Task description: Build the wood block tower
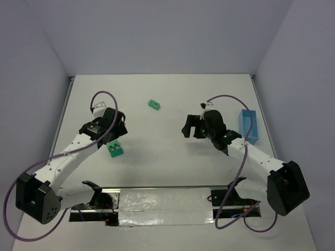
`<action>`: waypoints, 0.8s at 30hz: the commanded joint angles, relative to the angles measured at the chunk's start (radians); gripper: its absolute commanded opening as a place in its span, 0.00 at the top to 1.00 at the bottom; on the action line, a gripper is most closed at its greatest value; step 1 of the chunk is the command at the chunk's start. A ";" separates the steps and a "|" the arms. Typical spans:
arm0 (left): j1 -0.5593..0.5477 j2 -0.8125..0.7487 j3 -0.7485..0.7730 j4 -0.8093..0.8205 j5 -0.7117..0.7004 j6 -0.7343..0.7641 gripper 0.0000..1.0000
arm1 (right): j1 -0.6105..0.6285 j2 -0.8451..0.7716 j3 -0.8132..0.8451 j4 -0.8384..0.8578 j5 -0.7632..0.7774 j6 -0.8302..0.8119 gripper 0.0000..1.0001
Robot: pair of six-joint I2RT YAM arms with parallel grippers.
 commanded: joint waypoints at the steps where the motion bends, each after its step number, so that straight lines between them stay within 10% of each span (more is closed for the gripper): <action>1: 0.014 -0.045 -0.121 -0.015 -0.051 -0.119 0.01 | 0.054 -0.074 0.086 -0.074 0.179 0.002 0.00; 5: 0.091 -0.001 -0.156 0.031 0.024 -0.080 0.00 | 0.036 -0.074 0.025 0.105 -0.272 0.070 0.00; 9: 0.088 0.017 -0.185 0.052 0.058 -0.087 0.01 | 0.192 -0.033 0.084 -0.026 -0.002 0.058 0.00; 24: 0.017 0.127 -0.241 0.126 0.086 -0.062 0.02 | 0.197 0.033 0.003 0.044 -0.057 -0.013 0.00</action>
